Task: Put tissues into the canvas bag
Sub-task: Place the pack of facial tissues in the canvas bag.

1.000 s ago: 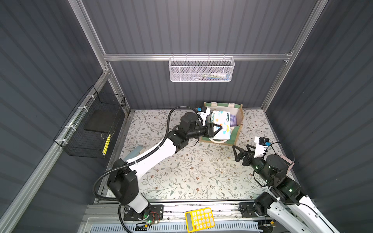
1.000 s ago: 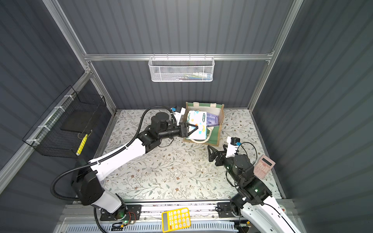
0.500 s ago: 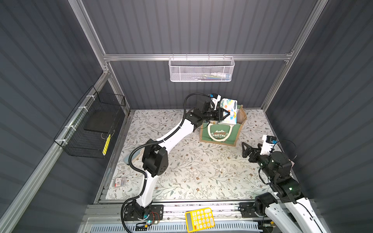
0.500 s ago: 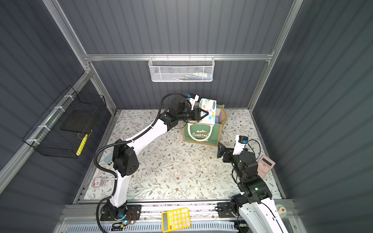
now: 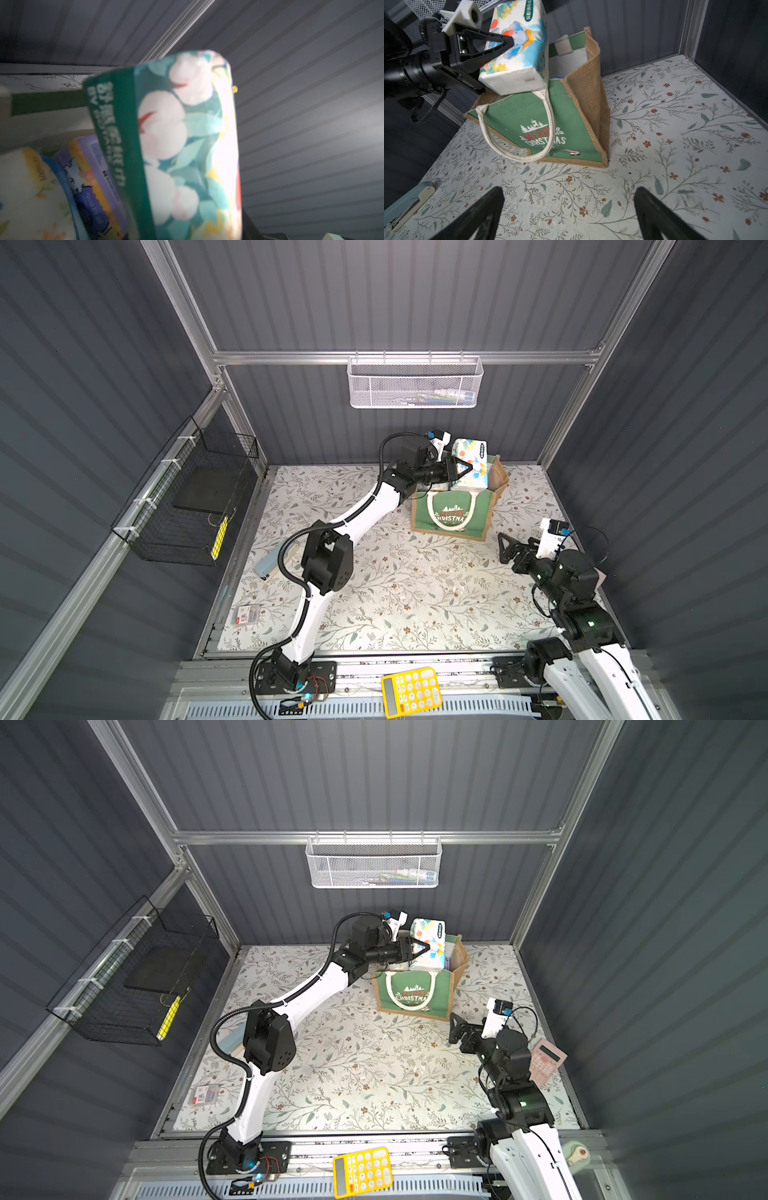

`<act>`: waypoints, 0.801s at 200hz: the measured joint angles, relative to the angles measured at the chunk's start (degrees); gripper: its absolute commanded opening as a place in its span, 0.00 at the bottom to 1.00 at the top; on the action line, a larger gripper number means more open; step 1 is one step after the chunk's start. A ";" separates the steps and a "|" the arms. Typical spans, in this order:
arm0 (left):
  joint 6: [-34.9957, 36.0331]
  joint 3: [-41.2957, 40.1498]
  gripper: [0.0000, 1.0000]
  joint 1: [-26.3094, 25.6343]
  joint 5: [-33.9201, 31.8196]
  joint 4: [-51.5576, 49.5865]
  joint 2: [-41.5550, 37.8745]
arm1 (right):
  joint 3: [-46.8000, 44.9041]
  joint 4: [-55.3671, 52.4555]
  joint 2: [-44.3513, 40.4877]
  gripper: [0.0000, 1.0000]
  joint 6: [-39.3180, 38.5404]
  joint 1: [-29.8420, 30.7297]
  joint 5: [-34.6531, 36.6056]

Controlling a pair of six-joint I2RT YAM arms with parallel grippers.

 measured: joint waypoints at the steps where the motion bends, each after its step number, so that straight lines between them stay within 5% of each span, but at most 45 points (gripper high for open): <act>1: -0.07 0.00 0.48 0.04 0.02 0.00 -0.02 | -0.04 0.04 0.02 0.99 0.04 -0.04 0.00; 106: -2.01 2.62 0.49 0.52 1.03 0.24 0.66 | -1.51 1.88 1.33 0.99 1.73 -0.70 -2.32; 160: -0.28 7.43 0.54 -1.73 -1.25 -7.89 6.21 | -1.84 3.10 2.64 0.99 2.03 -0.94 -2.38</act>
